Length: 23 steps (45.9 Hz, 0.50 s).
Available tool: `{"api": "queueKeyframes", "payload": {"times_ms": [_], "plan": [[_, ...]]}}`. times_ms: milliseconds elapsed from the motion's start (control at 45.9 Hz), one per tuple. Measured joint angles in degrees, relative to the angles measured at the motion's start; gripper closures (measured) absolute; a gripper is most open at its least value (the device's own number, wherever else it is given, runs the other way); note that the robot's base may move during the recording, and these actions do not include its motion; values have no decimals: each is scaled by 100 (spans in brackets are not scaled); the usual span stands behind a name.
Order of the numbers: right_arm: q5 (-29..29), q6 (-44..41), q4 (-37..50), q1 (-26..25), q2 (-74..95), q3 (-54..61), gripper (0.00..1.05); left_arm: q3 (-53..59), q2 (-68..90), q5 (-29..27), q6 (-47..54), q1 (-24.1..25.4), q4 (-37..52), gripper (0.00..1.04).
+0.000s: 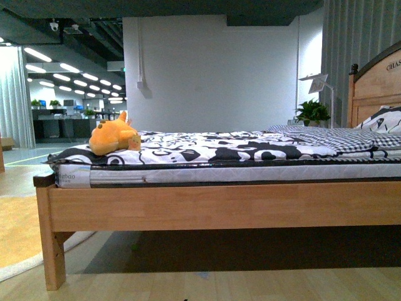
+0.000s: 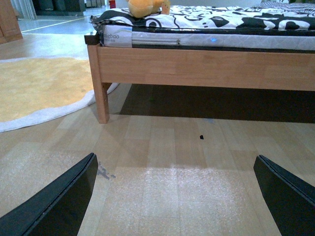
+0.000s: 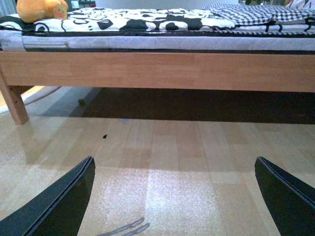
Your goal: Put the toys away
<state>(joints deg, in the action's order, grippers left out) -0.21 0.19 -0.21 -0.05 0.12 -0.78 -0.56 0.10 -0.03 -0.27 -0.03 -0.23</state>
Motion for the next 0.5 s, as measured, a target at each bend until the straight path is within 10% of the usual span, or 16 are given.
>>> {"api": "queueKeyframes", "payload": {"times_ms": [502], "plan": [[0, 0, 0, 0, 0, 0, 6, 0, 0, 0, 0, 0, 0, 6]]}}
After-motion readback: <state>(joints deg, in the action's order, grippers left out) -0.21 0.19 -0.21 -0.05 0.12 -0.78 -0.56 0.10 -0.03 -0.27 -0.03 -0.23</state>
